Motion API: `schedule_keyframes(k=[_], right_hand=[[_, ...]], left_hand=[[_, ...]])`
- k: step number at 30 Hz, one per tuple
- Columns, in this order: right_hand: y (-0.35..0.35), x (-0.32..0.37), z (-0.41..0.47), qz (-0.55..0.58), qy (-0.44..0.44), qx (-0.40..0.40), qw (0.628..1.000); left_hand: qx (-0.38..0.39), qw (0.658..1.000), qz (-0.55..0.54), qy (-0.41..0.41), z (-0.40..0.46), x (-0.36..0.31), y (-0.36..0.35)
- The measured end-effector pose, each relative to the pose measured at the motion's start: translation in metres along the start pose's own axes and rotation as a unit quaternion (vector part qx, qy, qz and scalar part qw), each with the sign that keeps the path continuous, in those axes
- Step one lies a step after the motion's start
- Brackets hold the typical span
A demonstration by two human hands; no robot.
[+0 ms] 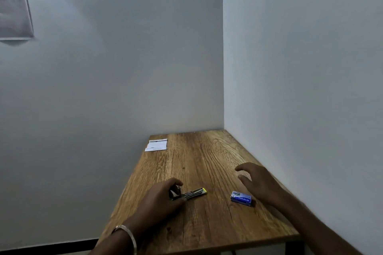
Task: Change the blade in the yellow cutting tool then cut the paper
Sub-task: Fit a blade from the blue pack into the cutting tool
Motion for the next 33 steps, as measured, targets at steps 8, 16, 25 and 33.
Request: schedule_keyframes(k=[8,16,25,33], right_hand=[[-0.017,0.001,-0.052,0.031,-0.017,0.052,0.998],[-0.034,0.032,-0.052,0.053,0.05,0.076,0.994],[-0.052,0.06,-0.047,0.101,0.094,0.087,0.987],[-0.054,0.062,-0.044,0.133,0.099,0.107,0.98]], left_hand=[[-0.236,0.968,0.033,-0.083,-0.042,-0.048,0.023],[-0.082,0.989,-0.109,-0.048,-0.032,-0.077,-0.032],[-0.062,0.985,-0.153,0.04,-0.025,-0.057,-0.034],[-0.008,0.989,-0.139,0.048,-0.016,-0.053,-0.033]])
Point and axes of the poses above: each hand's wrist, its own z-axis towards the middle knuckle, its own y-axis out of the back of the hand, x = y × z, the point moved 7 cm from there along z, towards the middle knuckle, and after that the axes turned 7 degrees about x, right-handed, at the moved point
